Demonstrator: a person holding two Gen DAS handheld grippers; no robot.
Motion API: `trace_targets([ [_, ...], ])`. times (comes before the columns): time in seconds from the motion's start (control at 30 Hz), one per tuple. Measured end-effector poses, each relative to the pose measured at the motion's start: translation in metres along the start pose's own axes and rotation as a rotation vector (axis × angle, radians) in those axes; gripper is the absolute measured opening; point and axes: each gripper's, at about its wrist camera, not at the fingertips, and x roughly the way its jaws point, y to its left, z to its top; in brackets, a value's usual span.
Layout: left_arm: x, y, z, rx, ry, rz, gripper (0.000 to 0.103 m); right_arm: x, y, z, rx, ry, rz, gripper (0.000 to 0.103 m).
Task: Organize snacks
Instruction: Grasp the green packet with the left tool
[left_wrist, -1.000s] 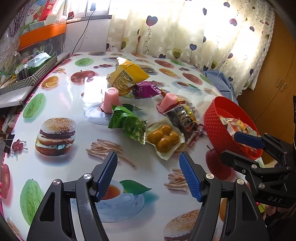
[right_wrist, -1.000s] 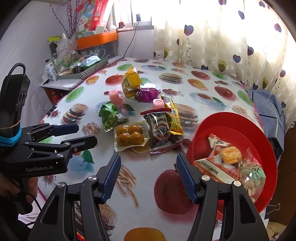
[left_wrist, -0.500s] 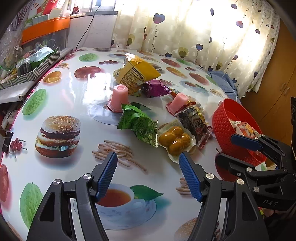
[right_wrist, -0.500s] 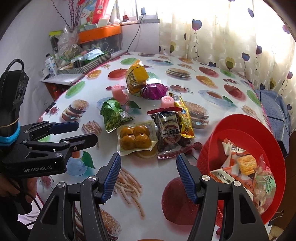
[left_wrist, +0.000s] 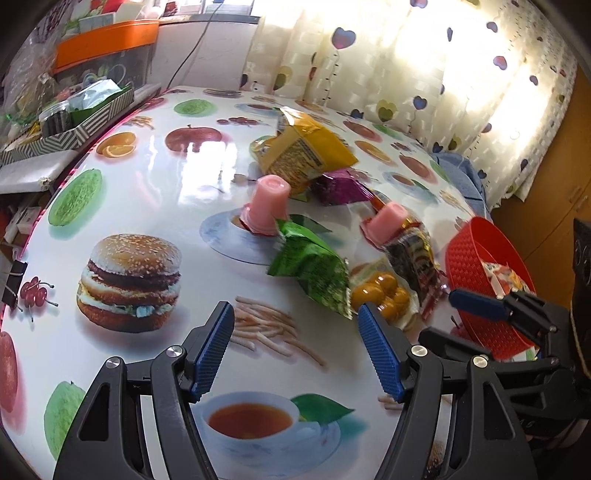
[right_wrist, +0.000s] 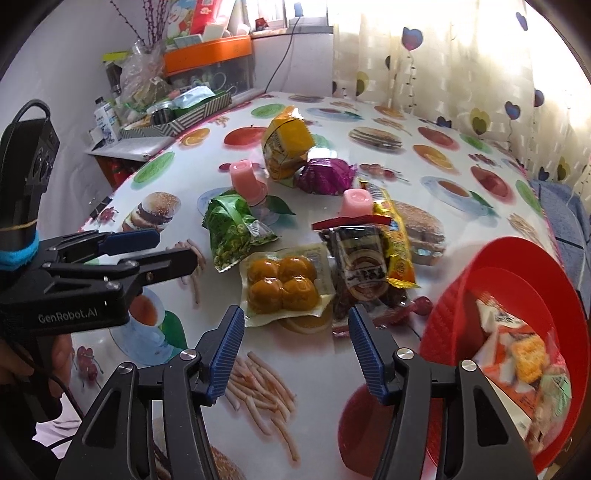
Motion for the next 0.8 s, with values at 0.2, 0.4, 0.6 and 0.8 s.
trace_targets([
  [0.2, 0.005, 0.005, 0.012, -0.012, -0.001, -0.012, 0.070, 0.021, 0.004, 0.009, -0.003, 0.029, 0.049, 0.057],
  [0.4, 0.017, -0.001, 0.030, 0.024, -0.004, -0.037, 0.070, 0.042, 0.005, 0.016, -0.005, 0.053, 0.067, 0.058],
  [0.6, 0.047, -0.009, 0.039, 0.071, 0.052, -0.060, 0.070, 0.053, 0.003, 0.019, -0.008, 0.061, 0.058, 0.060],
  [0.8, 0.063, -0.014, 0.036, 0.126, 0.052, -0.021, 0.069, 0.050, 0.000, 0.015, -0.014, 0.064, 0.066, 0.061],
])
